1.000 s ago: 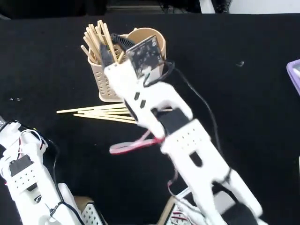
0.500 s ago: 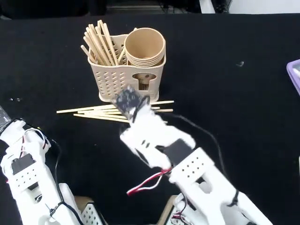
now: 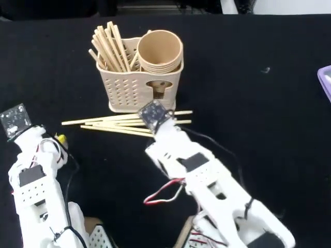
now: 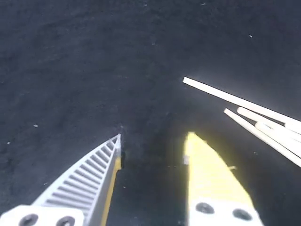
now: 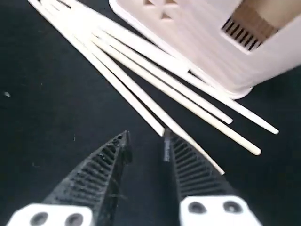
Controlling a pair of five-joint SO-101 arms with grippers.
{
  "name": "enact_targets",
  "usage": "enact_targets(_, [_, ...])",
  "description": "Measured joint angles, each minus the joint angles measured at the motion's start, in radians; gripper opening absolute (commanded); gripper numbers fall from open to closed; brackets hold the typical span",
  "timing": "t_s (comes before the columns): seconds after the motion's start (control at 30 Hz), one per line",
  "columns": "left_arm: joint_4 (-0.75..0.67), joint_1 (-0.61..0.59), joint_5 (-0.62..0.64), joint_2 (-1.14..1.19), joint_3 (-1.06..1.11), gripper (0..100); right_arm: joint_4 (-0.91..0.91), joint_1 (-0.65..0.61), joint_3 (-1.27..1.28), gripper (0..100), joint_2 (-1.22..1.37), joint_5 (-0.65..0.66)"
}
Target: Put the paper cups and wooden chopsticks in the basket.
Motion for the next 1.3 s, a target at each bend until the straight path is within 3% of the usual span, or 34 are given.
enact_targets(0.37, [-0.020, 0.003, 0.000, 0.000, 0.000, 21, -0.011, -0.040, -0.196, 19.1, 0.359, 0.049])
enact_targets(0.77, [-0.020, 0.003, 0.000, 0.000, 0.000, 21, 0.014, -0.028, -0.187, 19.1, 0.301, 0.282])
enact_targets(1.17, [-0.020, 0.003, 0.000, 0.000, 0.000, 21, 0.000, 0.017, -0.252, 19.0, 0.445, 0.311])
enact_targets(1.3, [-0.020, 0.003, 0.000, 0.000, 0.000, 21, 0.015, 0.017, -0.258, 11.7, 0.445, 0.354])
